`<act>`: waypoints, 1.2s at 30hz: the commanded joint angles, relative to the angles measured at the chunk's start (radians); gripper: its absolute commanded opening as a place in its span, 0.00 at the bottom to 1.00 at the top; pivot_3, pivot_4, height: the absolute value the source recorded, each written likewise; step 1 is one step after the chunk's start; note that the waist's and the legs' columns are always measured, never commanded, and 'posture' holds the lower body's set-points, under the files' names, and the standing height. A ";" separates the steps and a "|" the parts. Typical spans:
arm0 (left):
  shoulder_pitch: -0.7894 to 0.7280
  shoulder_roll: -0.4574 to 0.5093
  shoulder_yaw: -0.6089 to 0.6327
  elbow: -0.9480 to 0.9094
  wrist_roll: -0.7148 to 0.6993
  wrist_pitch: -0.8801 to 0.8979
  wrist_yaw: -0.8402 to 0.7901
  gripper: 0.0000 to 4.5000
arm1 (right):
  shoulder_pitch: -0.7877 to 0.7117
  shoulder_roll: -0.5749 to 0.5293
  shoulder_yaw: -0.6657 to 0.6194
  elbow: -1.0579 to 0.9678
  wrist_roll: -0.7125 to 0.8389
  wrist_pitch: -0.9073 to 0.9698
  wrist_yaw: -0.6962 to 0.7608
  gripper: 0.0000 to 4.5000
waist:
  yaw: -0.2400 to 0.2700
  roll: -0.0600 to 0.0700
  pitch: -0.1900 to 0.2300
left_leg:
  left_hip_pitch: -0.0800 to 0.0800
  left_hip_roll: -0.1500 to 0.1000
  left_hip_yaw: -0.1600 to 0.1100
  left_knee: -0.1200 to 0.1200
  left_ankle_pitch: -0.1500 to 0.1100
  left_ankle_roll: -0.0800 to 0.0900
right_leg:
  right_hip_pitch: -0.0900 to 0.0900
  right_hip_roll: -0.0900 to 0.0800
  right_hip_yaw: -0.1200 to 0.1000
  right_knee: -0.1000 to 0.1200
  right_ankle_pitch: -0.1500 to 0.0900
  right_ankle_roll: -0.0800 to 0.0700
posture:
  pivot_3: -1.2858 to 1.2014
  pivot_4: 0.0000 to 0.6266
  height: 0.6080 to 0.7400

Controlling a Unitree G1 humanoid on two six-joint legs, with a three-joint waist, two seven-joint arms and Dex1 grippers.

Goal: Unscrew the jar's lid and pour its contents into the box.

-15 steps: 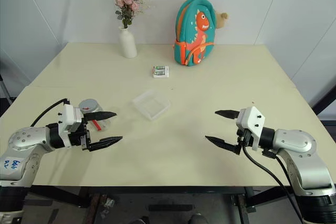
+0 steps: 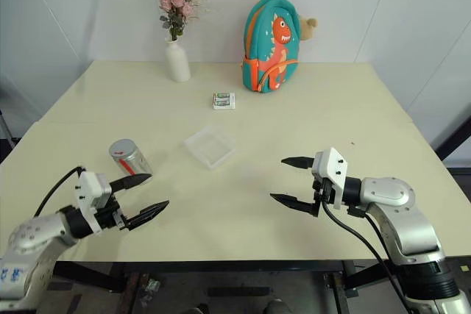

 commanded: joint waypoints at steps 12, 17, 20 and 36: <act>-0.031 -0.316 -0.008 -0.070 0.258 -0.004 0.543 1.00 | -0.119 0.084 0.068 0.015 0.031 0.028 0.036 1.00 | 0.022 -0.001 0.000 | -0.001 -0.001 0.002 0.011 0.003 0.002 | 0.004 0.001 0.003 -0.005 0.000 -0.011 | 0.52 0.24 1.00; -0.103 -0.309 -0.008 -0.005 0.301 -0.036 0.584 1.00 | -0.130 0.125 0.057 -0.014 0.053 0.069 -0.016 1.00 | 0.021 -0.001 0.000 | -0.001 -0.001 0.004 0.010 0.003 0.002 | 0.004 0.001 0.005 -0.005 0.001 -0.011 | 0.52 0.24 1.00; -0.148 -0.316 -0.005 0.033 0.310 -0.047 0.608 1.00 | -0.139 0.159 0.053 -0.026 0.069 0.091 -0.051 1.00 | 0.022 -0.001 0.000 | -0.001 -0.001 0.004 0.009 0.003 0.002 | 0.003 0.001 0.005 -0.005 0.001 -0.010 | 0.52 0.24 1.00; -0.410 -0.259 -0.031 0.372 0.306 -0.152 0.553 1.00 | -0.162 0.266 0.075 -0.065 0.086 0.111 -0.148 1.00 | 0.022 -0.001 -0.001 | -0.002 -0.001 0.004 0.008 0.003 0.002 | 0.002 0.002 0.005 -0.005 0.008 0.003 | 0.52 0.24 1.00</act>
